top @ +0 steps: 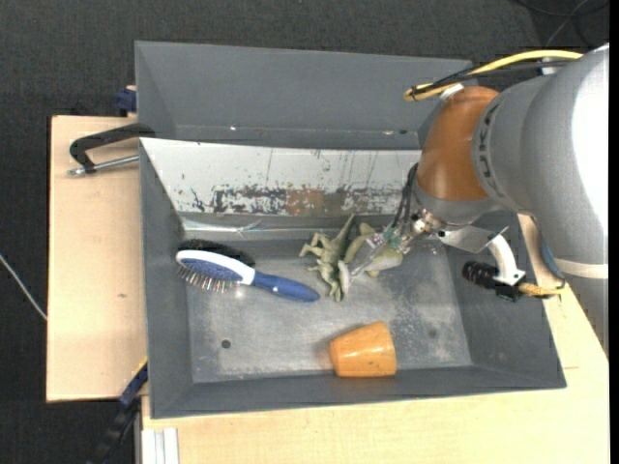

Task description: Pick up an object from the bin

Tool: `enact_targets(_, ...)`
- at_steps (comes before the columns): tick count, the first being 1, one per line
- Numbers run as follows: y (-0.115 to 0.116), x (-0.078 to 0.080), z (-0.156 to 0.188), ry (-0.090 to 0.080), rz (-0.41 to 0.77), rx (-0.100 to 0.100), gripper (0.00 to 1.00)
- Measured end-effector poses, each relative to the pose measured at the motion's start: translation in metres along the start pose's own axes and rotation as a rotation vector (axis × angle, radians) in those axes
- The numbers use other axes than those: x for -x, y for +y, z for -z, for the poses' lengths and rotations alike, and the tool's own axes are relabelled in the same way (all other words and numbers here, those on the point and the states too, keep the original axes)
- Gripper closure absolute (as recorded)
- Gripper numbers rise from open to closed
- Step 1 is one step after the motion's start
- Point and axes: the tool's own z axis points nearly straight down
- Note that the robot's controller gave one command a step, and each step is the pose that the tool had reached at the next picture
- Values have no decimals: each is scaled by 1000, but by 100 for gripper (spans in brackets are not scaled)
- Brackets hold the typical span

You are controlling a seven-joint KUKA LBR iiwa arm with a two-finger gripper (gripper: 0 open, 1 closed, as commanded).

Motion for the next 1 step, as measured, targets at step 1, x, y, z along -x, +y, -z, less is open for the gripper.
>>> enact_targets(1,1,0,3,-3,4,1,0)
